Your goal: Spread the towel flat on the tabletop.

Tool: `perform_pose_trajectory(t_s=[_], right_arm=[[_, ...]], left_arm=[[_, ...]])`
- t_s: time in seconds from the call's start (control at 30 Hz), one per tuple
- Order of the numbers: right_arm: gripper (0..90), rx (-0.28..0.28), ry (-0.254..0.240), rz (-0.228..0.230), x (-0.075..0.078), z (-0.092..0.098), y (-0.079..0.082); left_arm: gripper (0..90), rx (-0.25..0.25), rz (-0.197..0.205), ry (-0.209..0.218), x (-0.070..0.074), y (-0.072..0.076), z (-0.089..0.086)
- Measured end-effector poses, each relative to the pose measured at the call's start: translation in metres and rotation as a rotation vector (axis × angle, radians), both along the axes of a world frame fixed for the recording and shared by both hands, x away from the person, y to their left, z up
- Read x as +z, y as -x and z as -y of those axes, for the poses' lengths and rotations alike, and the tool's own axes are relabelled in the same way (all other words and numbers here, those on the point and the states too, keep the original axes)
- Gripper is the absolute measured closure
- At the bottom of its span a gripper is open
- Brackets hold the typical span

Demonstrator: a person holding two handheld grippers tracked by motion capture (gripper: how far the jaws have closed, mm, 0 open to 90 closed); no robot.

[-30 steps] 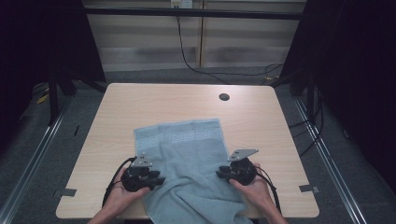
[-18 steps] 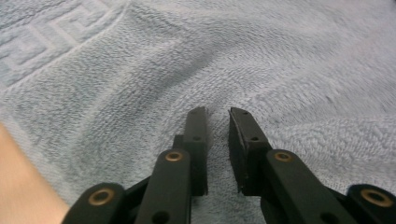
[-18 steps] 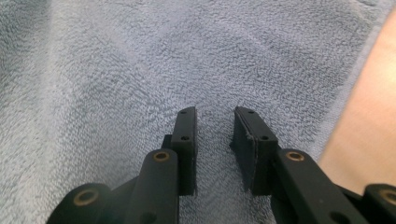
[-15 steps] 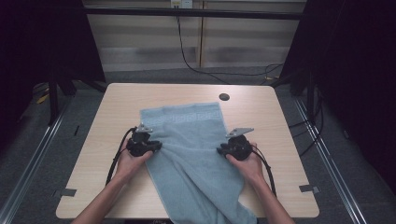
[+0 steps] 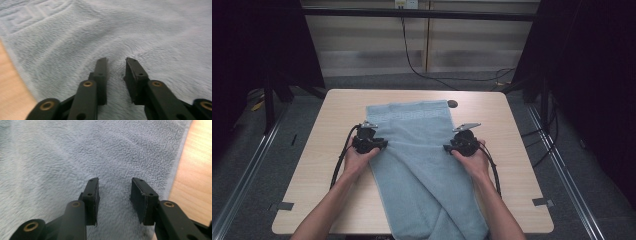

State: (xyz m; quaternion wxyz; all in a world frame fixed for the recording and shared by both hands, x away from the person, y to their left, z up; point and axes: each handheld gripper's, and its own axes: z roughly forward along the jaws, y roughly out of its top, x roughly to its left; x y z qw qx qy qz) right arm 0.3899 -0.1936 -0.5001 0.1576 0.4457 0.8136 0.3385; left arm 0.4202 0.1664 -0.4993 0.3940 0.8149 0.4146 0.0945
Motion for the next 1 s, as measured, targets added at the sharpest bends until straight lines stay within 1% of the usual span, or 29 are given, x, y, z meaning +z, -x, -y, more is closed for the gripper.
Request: perform_pose_trajectory(t_s=[0.03,0.07,0.1,0.13,0.17,0.2,0.27,0.3,0.33,0.37,0.4,0.43,0.47,0.5,0.53,0.57,0.6,0.63,0.67,0.7,0.73,0.77,0.8,0.87,0.9,0.97,1.0], right_arm=[[59.2,0.007,-0.009,0.001,0.003,0.001,0.003],[59.5,0.015,-0.028,0.002,0.006,0.004,0.006],[60.5,0.02,-0.038,0.015,0.01,0.007,0.012],[61.2,0.024,-0.042,0.018,0.013,0.009,0.016],[62.1,0.034,-0.034,0.022,0.016,0.011,0.02],[62.6,0.037,-0.04,0.029,0.018,0.014,0.026],[64.9,0.049,-0.088,0.027,0.021,0.019,0.037],[65.5,0.056,-0.102,0.029,0.022,0.02,0.043],[66.1,0.061,-0.11,0.032,0.022,0.02,0.049],[66.7,0.072,-0.114,0.03,0.021,0.02,0.054],[66.8,0.084,-0.113,0.021,0.02,0.019,0.059],[66.9,0.095,-0.1,0.018,0.019,0.017,0.064],[67.2,0.102,-0.1,0.019,0.018,0.016,0.068],[67.3,0.112,-0.11,0.01,0.017,0.015,0.072],[67.4,0.115,-0.111,0.005,0.016,0.014,0.076],[67.4,0.123,-0.104,-0.002,0.014,0.013,0.079],[67.4,0.134,-0.103,-0.005,0.012,0.011,0.083],[67.2,0.142,-0.094,-0.007,0.011,0.009,0.087],[66.9,0.149,-0.092,-0.007,0.01,0.008,0.091],[66.6,0.153,-0.099,-0.013,0.01,0.008,0.094],[66.4,0.155,-0.1,-0.013,0.01,0.008,0.098],[66.3,0.16,-0.1,-0.011,0.009,0.009,0.1],[66.2,0.158,-0.097,-0.012,0.01,0.009,0.101],[66.2,0.162,-0.097,-0.018,0.007,0.01,0.103],[66.2,0.161,-0.088,-0.023,0.005,0.011,0.104],[66.1,0.16,-0.065,-0.036,0.001,0.012,0.104],[66.3,0.161,-0.068,-0.033,0.0,0.013,0.104]], left_arm=[[70.2,-0.02,0.007,0.032,0.004,0.006,-0.003],[70.1,-0.039,0.025,0.065,0.011,0.017,-0.006],[69.3,-0.051,0.039,0.076,0.016,0.024,-0.007],[68.7,-0.074,0.046,0.097,0.021,0.034,-0.01],[68.3,-0.086,0.054,0.115,0.025,0.045,-0.011],[68.2,-0.1,0.055,0.12,0.027,0.056,-0.012],[68.3,-0.147,0.077,0.126,0.028,0.078,-0.013],[68.5,-0.169,0.068,0.136,0.027,0.088,-0.012],[68.9,-0.187,0.047,0.155,0.026,0.096,-0.012],[69.3,-0.207,0.041,0.162,0.026,0.104,-0.01],[69.5,-0.236,0.039,0.16,0.025,0.112,-0.007],[69.7,-0.262,0.034,0.153,0.023,0.119,-0.004],[69.6,-0.283,0.015,0.157,0.021,0.124,-0.001],[69.6,-0.301,0.014,0.143,0.018,0.129,0.002],[69.2,-0.318,0.012,0.124,0.016,0.133,0.005],[69.0,-0.32,0.009,0.128,0.014,0.137,0.008],[68.7,-0.332,0.003,0.136,0.012,0.141,0.011],[68.2,-0.356,-0.003,0.125,0.011,0.145,0.015],[67.4,-0.363,0.01,0.102,0.009,0.148,0.018],[66.7,-0.363,0.022,0.081,0.006,0.151,0.021],[65.9,-0.369,-0.002,0.065,0.002,0.151,0.024],[65.5,-0.371,-0.011,0.025,-0.002,0.151,0.026],[66.7,-0.383,0.021,0.015,-0.003,0.153,0.026],[68.8,-0.382,0.037,-0.024,-0.002,0.153,0.023],[70.6,-0.366,0.043,-0.023,-0.002,0.153,0.021],[74.3,-0.332,0.017,-0.009,-0.002,0.15,0.013],[75.3,-0.327,0.027,-0.015,-0.002,0.15,0.01]])
